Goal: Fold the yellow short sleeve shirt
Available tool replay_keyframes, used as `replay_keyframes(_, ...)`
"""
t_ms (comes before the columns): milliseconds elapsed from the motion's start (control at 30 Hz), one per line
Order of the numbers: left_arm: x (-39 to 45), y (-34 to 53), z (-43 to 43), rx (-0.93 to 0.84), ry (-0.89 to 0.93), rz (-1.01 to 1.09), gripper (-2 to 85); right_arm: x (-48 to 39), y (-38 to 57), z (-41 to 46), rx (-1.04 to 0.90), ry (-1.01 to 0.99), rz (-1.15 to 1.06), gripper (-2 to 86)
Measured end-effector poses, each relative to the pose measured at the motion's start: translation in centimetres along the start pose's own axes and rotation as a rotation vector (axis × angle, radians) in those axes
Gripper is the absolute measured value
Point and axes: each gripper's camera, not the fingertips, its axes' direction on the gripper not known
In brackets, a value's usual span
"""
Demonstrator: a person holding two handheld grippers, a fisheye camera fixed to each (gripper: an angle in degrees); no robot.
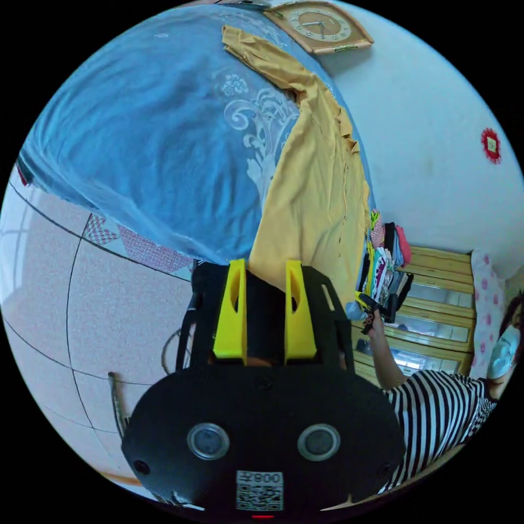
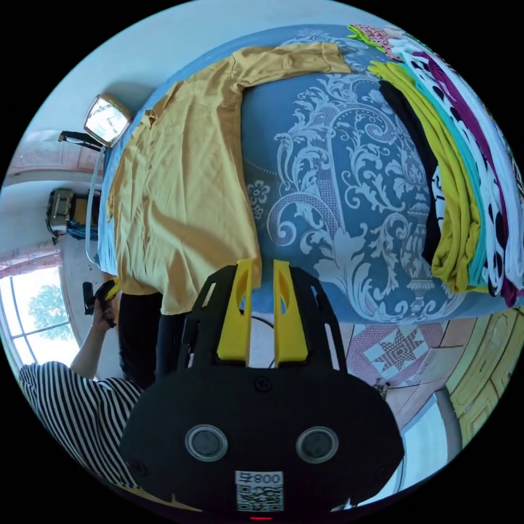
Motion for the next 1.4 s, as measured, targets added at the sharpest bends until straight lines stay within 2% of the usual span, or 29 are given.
replay_keyframes(100, -1.0, -0.3, 1.1, -0.042, 0.05, 0.02, 3.1, -0.1, 0.2, 0.9, -0.009, 0.014, -0.002, 2.7)
replay_keyframes(300, -2.7, 0.9, 0.6, -0.022, 0.029, 0.056, 1.4, -1.1, 1.5, 3.2, -0.048, 0.022, -0.028, 0.4)
replay_keyframes(567, -6.3, 1.8, 0.4, 0.037, -0.034, 0.019, 3.6, -1.0, 2.2, 5.4, -0.026, -0.053, 0.016, 0.7)
replay_keyframes(767, -7.0, 3.0, 0.5, 0.112, -0.114, 0.019, 6.8, -4.2, 2.4, 4.4, 0.115, 0.0, 0.009, 4.5)
replay_keyframes(900, -4.0, 3.4, 1.7, 0.148, -0.157, 0.157, 6.7, -11.7, -0.1, 5.2, 0.154, -0.075, -0.18, 7.5)
replay_keyframes(967, -2.0, 2.6, 3.4, 0.123, -0.135, 0.247, 6.6, -18.5, -2.2, 8.1, 0.087, -0.091, -0.369, 7.8)
replay_keyframes(1067, 0.9, 0.6, 7.6, 0.033, -0.058, 0.382, 6.6, -25.5, -3.8, 12.8, -0.007, -0.031, -0.529, 8.1)
replay_keyframes(1267, 4.8, -1.6, 15.4, -0.103, -0.131, 0.57, 6.9, -30.3, -4.8, 19.0, -0.115, 0.121, -0.588, 7.2)
replay_keyframes(1400, 6.1, -2.3, 19.2, -0.153, -0.222, 0.668, 6.8, -30.7, -4.9, 19.7, -0.083, 0.169, -0.602, 5.1)
